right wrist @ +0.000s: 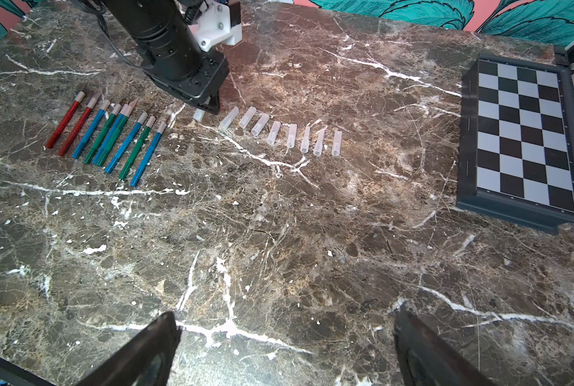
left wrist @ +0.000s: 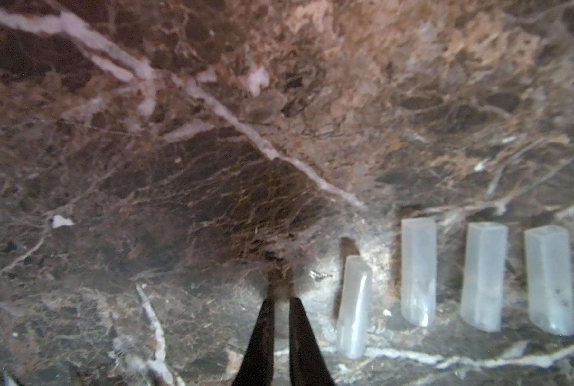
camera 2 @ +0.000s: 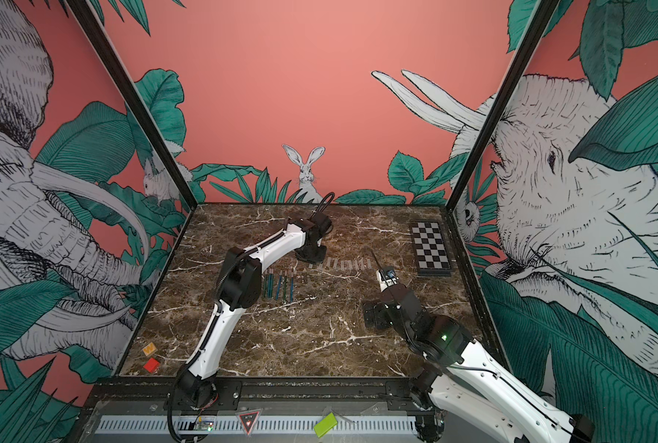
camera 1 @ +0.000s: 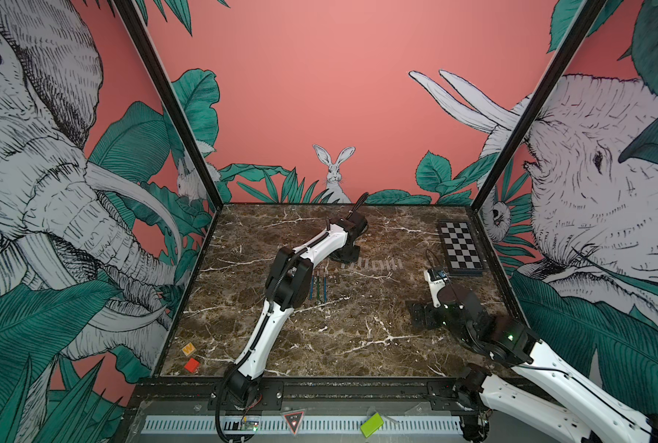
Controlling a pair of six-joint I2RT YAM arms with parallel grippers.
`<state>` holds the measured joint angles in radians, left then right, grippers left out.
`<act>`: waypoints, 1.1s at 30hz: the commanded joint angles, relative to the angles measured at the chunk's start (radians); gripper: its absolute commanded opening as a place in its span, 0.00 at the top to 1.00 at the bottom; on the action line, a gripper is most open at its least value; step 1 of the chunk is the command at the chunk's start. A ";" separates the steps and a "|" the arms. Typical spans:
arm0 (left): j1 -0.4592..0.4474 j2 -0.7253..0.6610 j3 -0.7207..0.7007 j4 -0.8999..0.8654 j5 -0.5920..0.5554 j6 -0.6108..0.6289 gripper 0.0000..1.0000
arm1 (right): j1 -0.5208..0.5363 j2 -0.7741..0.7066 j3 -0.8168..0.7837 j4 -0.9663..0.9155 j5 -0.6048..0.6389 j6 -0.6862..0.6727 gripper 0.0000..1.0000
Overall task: Remove protective caps from carving knives
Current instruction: Place the protective sleeve at the center of the board.
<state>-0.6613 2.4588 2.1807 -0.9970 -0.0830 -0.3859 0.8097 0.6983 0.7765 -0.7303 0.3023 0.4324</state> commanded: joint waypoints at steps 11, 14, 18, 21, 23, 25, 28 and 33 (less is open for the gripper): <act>-0.008 0.011 0.024 -0.051 -0.015 -0.049 0.86 | -0.003 -0.003 -0.009 0.011 -0.005 -0.008 0.01; -0.008 0.012 0.031 -0.052 -0.011 -0.055 0.85 | -0.003 -0.003 -0.011 0.012 -0.006 -0.009 0.01; -0.008 0.012 0.031 -0.049 -0.002 -0.068 0.84 | -0.003 -0.003 -0.011 0.011 -0.005 -0.006 0.01; -0.009 0.014 0.031 -0.046 0.013 -0.081 0.83 | -0.003 -0.003 -0.012 0.012 -0.006 -0.006 0.01; -0.011 0.012 0.030 -0.045 0.015 -0.092 0.83 | -0.002 -0.003 -0.011 0.011 -0.006 -0.006 0.01; -0.009 0.011 0.031 -0.044 0.015 -0.104 0.83 | -0.003 -0.003 -0.011 0.010 -0.006 -0.006 0.01; -0.010 0.002 0.020 -0.032 0.025 -0.128 0.83 | -0.002 -0.004 -0.013 0.011 -0.005 -0.007 0.01; -0.010 -0.013 0.002 -0.007 0.045 -0.181 0.83 | -0.002 -0.004 -0.012 0.010 -0.005 -0.006 0.01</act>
<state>-0.6655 2.4702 2.1914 -0.9993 -0.0624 -0.5148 0.8097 0.6994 0.7765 -0.7303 0.2977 0.4324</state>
